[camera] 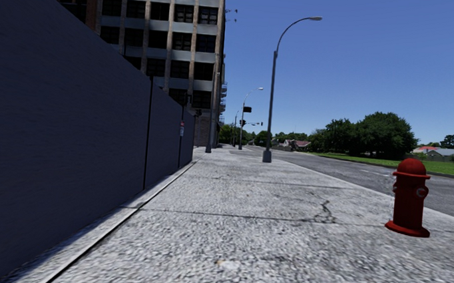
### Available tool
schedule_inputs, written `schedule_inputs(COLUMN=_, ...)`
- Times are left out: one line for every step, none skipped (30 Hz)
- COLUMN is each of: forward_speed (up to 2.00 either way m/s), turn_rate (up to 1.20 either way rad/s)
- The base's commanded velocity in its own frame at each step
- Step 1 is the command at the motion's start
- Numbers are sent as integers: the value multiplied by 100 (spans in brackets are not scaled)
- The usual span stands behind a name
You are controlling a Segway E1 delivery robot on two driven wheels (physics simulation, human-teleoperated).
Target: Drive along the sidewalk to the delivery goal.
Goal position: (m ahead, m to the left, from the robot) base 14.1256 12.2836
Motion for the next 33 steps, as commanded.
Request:
schedule_inputs(forward_speed=200, turn_rate=0)
schedule_inputs(forward_speed=200, turn_rate=0)
schedule_inputs(forward_speed=200, turn_rate=0)
schedule_inputs(forward_speed=200, turn_rate=0)
schedule_inputs(forward_speed=200, turn_rate=0)
schedule_inputs(forward_speed=200, turn_rate=0)
schedule_inputs(forward_speed=200, turn_rate=0)
schedule_inputs(forward_speed=200, turn_rate=0)
schedule_inputs(forward_speed=200, turn_rate=0)
schedule_inputs(forward_speed=200, turn_rate=0)
schedule_inputs(forward_speed=200, turn_rate=0)
schedule_inputs(forward_speed=200, turn_rate=0)
schedule_inputs(forward_speed=200, turn_rate=0)
schedule_inputs(forward_speed=200, turn_rate=0)
schedule_inputs(forward_speed=200, turn_rate=0)
schedule_inputs(forward_speed=200, turn_rate=0)
schedule_inputs(forward_speed=200, turn_rate=0)
schedule_inputs(forward_speed=200, turn_rate=0)
schedule_inputs(forward_speed=200, turn_rate=0)
schedule_inputs(forward_speed=200, turn_rate=0)
schedule_inputs(forward_speed=200, turn_rate=0)
schedule_inputs(forward_speed=200, turn_rate=0)
schedule_inputs(forward_speed=200, turn_rate=0)
schedule_inputs(forward_speed=200, turn_rate=0)
schedule_inputs(forward_speed=200, turn_rate=0)
schedule_inputs(forward_speed=200, turn_rate=0)
schedule_inputs(forward_speed=200, turn_rate=0)
schedule_inputs(forward_speed=200, turn_rate=0)
schedule_inputs(forward_speed=200, turn_rate=0)
schedule_inputs(forward_speed=200, turn_rate=0)
schedule_inputs(forward_speed=200, turn_rate=0)
schedule_inputs(forward_speed=200, turn_rate=0)
schedule_inputs(forward_speed=200, turn_rate=0)
